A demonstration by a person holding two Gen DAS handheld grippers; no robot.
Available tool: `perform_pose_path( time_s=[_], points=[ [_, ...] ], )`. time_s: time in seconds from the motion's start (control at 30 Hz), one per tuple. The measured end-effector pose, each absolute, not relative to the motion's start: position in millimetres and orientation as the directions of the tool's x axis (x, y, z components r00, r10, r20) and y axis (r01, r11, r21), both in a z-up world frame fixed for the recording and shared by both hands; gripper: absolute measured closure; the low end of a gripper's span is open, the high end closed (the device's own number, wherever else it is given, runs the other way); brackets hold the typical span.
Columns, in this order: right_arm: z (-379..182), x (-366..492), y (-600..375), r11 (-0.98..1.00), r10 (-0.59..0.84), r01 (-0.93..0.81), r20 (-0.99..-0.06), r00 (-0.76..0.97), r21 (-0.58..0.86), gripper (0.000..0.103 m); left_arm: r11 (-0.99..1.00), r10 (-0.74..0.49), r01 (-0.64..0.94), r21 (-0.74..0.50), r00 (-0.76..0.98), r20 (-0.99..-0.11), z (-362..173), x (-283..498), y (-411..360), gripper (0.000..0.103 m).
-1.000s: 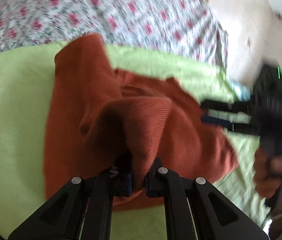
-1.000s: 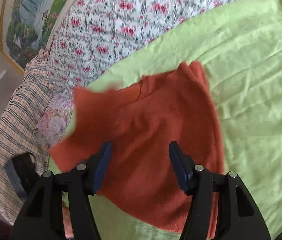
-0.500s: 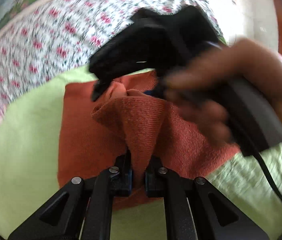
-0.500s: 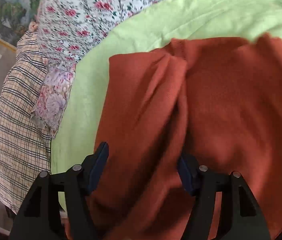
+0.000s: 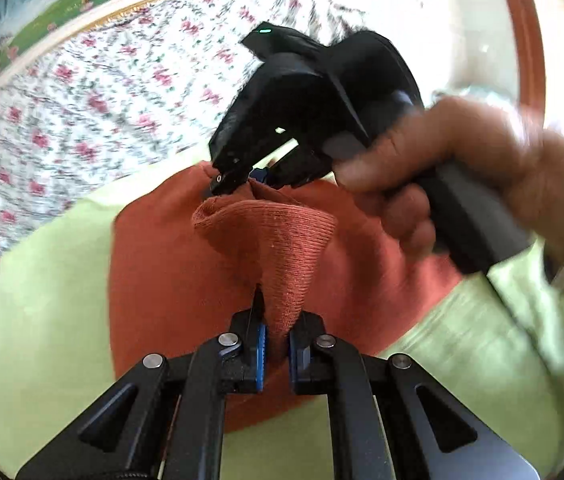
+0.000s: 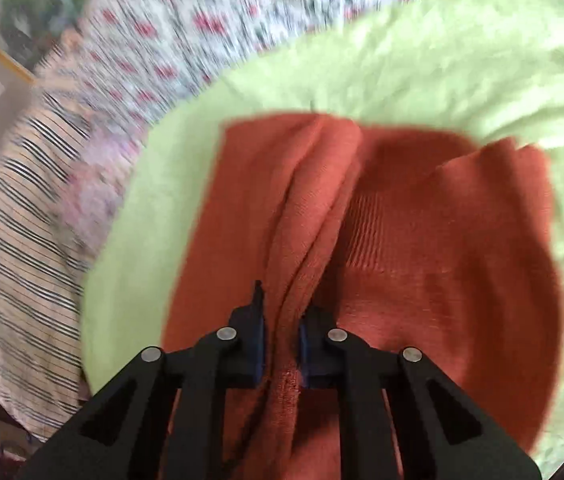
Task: Fold small clothes
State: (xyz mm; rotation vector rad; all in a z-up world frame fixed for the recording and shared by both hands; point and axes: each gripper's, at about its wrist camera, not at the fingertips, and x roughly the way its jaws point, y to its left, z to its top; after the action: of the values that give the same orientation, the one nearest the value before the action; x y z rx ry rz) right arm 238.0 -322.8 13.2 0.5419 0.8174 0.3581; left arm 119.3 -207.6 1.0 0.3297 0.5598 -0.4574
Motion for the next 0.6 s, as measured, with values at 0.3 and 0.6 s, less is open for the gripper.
perform_pose_path(
  time_s=[0.3, 0.6],
  points=[
    [-5.4, 196.6, -389.1, 0.833, 0.392, 0.014, -0.607, 0.691, 0.554, 0.089, 0.821, -0.467, 0.564, -0.083, 0.583, -0.664, -13.6, 142.0, -244.6, 0.096],
    [1.8, 172.4, -394.8, 0.855, 0.331, 0.019, -0.573, 0.750, 0.518, 0.089, 0.791, -0.509, 0.598, -0.125, 0.532, -0.677, -15.5, 156.2, -243.1, 0.094]
  ],
)
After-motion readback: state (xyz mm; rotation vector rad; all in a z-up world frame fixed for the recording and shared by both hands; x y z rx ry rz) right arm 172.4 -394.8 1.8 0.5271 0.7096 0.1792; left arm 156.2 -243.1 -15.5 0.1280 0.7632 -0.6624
